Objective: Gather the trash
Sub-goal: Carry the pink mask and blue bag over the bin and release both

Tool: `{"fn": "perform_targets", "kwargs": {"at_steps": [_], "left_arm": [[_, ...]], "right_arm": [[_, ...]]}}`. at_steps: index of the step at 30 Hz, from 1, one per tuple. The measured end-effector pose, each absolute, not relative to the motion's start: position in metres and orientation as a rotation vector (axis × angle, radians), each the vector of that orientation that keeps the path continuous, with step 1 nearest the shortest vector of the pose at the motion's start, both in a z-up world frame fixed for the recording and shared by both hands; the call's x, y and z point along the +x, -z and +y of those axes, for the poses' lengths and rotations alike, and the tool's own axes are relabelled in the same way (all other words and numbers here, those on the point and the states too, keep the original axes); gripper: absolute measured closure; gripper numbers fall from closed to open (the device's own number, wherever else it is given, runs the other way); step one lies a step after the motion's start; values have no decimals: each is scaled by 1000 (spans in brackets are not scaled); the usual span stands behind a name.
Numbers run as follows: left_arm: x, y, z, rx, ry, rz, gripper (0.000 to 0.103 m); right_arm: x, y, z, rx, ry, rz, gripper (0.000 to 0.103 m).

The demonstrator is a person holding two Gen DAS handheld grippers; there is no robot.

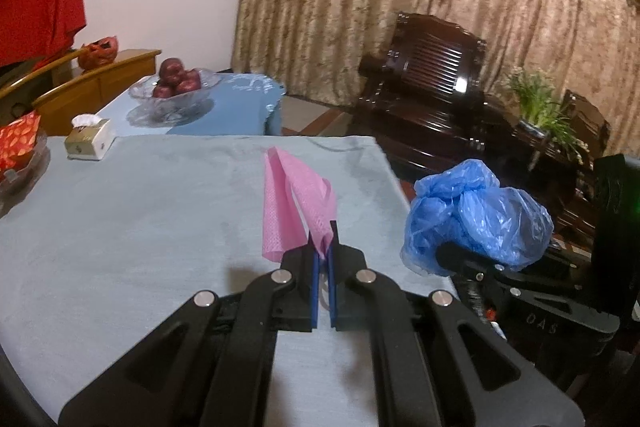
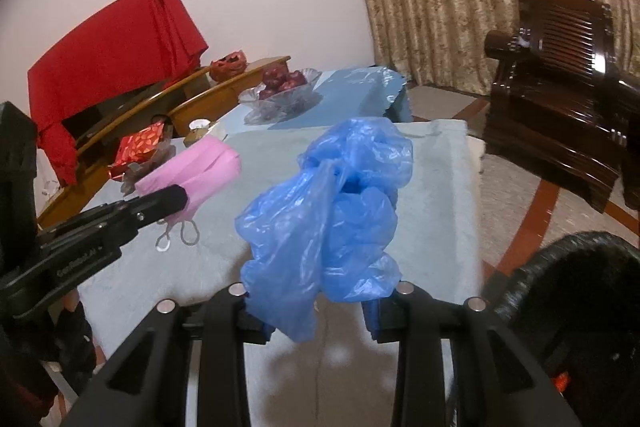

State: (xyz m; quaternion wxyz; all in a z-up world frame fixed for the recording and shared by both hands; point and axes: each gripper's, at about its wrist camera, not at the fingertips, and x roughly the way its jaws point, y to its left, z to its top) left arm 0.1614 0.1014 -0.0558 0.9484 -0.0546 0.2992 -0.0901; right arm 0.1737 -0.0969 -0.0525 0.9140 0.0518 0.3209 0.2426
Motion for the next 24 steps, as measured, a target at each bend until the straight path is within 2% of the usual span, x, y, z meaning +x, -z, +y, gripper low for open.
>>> {"fn": "perform_targets", "kwargs": {"at_steps": [14,24], "left_arm": [[141,49,20,-52,335,590,100],[146,65,-43,-16,469,616,100]], "right_arm": [[127,38,-180,135,-344,613,70],[109,54,-245,160,-203,642,70]]}}
